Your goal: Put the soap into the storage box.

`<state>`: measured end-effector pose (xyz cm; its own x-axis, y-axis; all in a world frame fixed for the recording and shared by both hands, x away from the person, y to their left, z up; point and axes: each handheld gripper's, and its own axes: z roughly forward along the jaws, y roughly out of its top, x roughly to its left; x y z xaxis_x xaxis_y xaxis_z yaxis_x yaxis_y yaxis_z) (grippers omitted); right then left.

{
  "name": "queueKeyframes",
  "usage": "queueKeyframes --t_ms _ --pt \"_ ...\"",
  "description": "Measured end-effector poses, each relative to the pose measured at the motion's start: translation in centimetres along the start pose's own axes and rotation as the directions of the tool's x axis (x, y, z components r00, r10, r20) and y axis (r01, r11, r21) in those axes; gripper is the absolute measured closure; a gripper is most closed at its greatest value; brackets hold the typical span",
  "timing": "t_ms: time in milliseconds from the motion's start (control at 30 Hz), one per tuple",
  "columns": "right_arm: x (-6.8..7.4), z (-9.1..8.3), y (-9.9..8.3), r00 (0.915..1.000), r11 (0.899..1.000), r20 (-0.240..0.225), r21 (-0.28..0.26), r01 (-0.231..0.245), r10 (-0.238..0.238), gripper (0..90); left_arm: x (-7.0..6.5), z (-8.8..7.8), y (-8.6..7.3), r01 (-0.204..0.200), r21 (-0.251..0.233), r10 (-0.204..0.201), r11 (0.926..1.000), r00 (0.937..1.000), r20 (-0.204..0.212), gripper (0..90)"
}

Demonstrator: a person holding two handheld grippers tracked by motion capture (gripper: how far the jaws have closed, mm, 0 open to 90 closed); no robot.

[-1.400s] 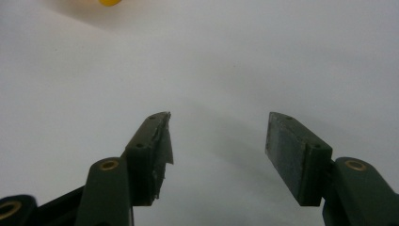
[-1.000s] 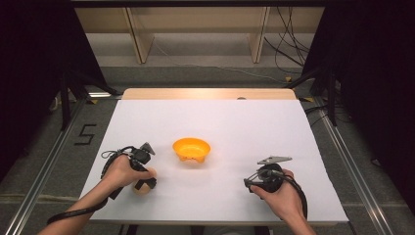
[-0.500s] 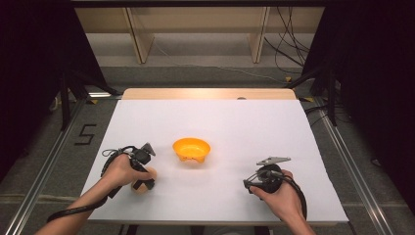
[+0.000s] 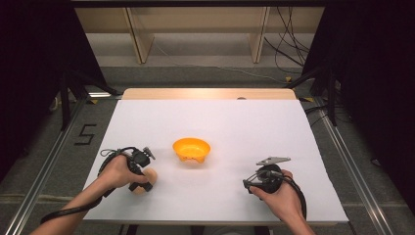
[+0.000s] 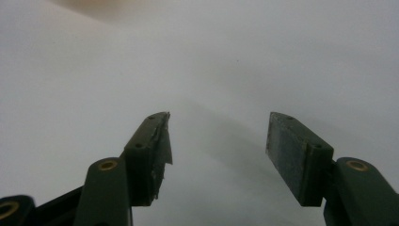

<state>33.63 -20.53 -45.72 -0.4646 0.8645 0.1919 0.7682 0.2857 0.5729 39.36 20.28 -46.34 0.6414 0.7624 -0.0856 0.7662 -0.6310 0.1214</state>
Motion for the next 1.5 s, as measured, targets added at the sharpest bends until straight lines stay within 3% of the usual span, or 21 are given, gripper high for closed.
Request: queueKeyframes --t_ms 67,100,133,200,233,267,433,500,567,633,833,933,967,1033,1167,1267,1333,1367,1400,1500 --pt "0.0 0.0 0.0 1.0000 1.000 0.000 0.001 -0.001 0.001 40.4 0.0 -0.1 -0.1 -0.047 -0.017 0.047 0.9987 0.9989 -0.006 32.4" --pt "0.2 -0.1 0.0 0.9997 1.000 0.002 0.003 -0.025 0.025 40.3 0.1 -0.2 -0.1 -0.063 -0.020 0.063 0.9978 0.9980 -0.003 32.4" --pt "0.0 0.0 0.0 1.0000 1.000 0.002 -0.003 -0.001 0.001 40.2 0.0 -0.3 -0.2 -0.066 -0.019 0.066 0.9976 0.9978 0.000 32.4" --pt "0.1 -0.1 0.0 1.0000 1.000 0.002 -0.001 -0.005 0.005 40.1 0.0 -0.5 -0.2 -0.093 -0.030 0.093 0.9952 0.9956 -0.010 32.4" --pt "0.1 -0.1 0.0 1.0000 1.000 0.001 -0.001 -0.006 0.006 40.0 -0.1 -0.6 -0.3 -0.080 -0.035 0.080 0.9961 0.9968 -0.007 32.4" --pt "0.1 -0.1 0.0 1.0000 1.000 0.002 -0.001 -0.008 0.008 40.0 0.1 -0.7 -0.3 -0.126 -0.049 0.125 0.9909 0.9920 -0.021 32.4" --pt "0.1 -0.1 0.0 0.9998 1.000 -0.002 -0.001 -0.020 0.020 39.9 -0.2 -1.4 -0.5 -0.168 -0.063 0.166 0.9838 0.9854 -0.040 32.4" --pt "-0.1 -0.1 0.0 1.0000 1.000 0.005 -0.005 -0.004 0.005 39.9 -0.3 -1.6 -0.5 -0.185 -0.082 0.181 0.9793 0.9820 -0.055 32.4" --pt "-0.1 -0.2 0.0 0.9999 1.000 -0.009 -0.003 -0.010 0.010 39.9 -0.4 -1.7 -0.7 -0.191 -0.097 0.185 0.9768 0.9802 -0.071 32.4" --pt "-0.1 -0.2 0.0 1.0000 1.000 0.007 -0.012 -0.001 0.001 39.9 -0.5 -1.8 -0.8 -0.201 -0.109 0.192 0.9736 0.9776 -0.087 32.4" --pt "-0.2 -0.3 -0.1 0.9999 1.000 0.015 -0.027 -0.006 0.007 40.0 -0.8 -2.2 -1.0 -0.186 -0.169 0.173 0.9679 0.9810 -0.088 32.4" --pt "-0.4 -0.4 0.0 0.9993 0.999 0.033 -0.040 0.018 -0.016 40.4 -0.9 -2.5 -0.9 -0.192 -0.178 0.178 0.9652 0.9796 -0.093 32.4" --pt "-0.2 -0.5 0.0 0.9975 0.999 0.070 -0.030 0.016 -0.014 40.5 -0.8 -2.5 -0.8 -0.200 -0.176 0.186 0.9637 0.9780 -0.094 32.4" --pt "-0.2 -0.6 -0.1 0.9976 0.999 0.067 -0.036 0.019 -0.016 40.6 -0.9 -2.6 -0.7 -0.198 -0.187 0.183 0.9623 0.9786 -0.094 32.4" --pt "-0.3 -0.7 -0.2 0.9969 0.999 0.078 -0.045 0.019 -0.015 40.7 -0.8 -2.8 -0.3 -0.224 -0.191 0.208 0.9556 0.9729 -0.101 32.4" --pt "-0.2 -0.8 -0.2 0.9970 0.999 0.077 -0.041 0.002 0.001 40.8 -0.9 -2.9 -0.1 -0.221 -0.198 0.204 0.9551 0.9738 -0.101 32.4" --pt "-0.3 -0.8 -0.2 0.9973 0.999 0.074 -0.041 0.004 -0.001 40.9 -0.9 -2.8 0.1 -0.233 -0.206 0.215 0.9506 0.9710 -0.104 32.4" --pt "-0.5 -0.8 -0.3 0.9963 0.999 0.084 -0.040 0.019 -0.016 40.9 -0.9 -2.8 0.1 -0.224 -0.208 0.207 0.9523 0.9734 -0.098 32.4" --pt "-0.3 -0.8 -0.3 0.9974 0.999 0.071 -0.047 0.007 -0.004 40.9 -0.9 -2.9 0.2 -0.238 -0.207 0.222 0.9489 0.9700 -0.099 32.4" --pt "-0.4 -0.9 -0.4 0.9969 0.999 0.078 -0.049 0.012 -0.008 40.9 -0.9 -2.9 0.3 -0.224 -0.222 0.208 0.9490 0.9737 -0.094 32.4"
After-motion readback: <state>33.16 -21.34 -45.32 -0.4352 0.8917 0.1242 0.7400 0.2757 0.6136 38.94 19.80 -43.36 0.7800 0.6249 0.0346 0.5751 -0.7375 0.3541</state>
